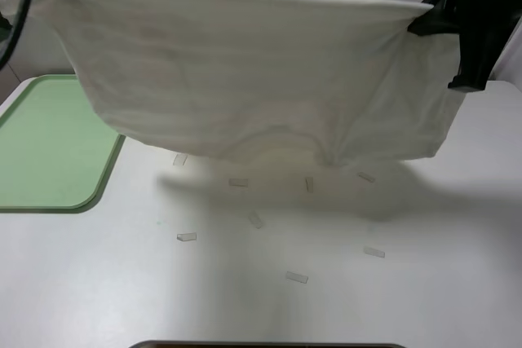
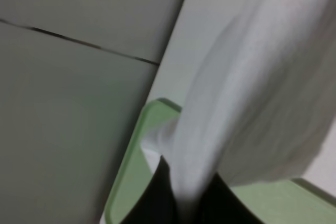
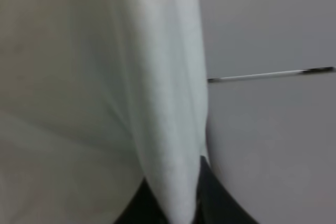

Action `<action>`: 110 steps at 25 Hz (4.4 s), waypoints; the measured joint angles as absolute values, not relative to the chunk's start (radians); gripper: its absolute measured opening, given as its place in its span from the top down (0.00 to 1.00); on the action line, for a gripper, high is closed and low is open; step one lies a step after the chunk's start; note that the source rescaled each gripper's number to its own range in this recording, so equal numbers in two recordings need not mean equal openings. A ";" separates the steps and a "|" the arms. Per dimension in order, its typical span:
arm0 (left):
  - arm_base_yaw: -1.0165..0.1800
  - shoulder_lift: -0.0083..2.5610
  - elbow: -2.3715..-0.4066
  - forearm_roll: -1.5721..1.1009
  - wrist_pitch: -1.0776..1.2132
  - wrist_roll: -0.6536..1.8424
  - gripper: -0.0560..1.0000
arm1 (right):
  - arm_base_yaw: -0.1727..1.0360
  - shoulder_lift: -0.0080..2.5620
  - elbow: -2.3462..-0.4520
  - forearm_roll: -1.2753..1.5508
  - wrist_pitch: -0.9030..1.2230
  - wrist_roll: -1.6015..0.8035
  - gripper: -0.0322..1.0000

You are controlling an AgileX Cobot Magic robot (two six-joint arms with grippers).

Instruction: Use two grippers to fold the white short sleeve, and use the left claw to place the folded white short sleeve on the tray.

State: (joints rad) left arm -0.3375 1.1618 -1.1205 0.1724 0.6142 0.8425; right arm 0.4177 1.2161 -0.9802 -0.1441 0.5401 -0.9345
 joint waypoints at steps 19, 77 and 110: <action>-0.339 1.145 -1.515 0.101 1.122 0.840 0.95 | 0.418 1.195 -1.417 -0.019 1.088 -0.856 0.97; -0.342 0.787 -1.010 0.013 1.147 0.522 0.95 | 0.422 0.771 -1.054 -0.007 1.199 -0.521 0.97; -0.301 1.610 -1.097 0.189 0.549 0.382 0.95 | 0.150 1.475 -0.995 -0.238 0.378 -0.545 0.97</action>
State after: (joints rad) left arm -0.3014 1.6101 -1.0968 0.1887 0.5491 0.3816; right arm 0.1501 1.4754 -0.9952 -0.2384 0.3784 -0.5450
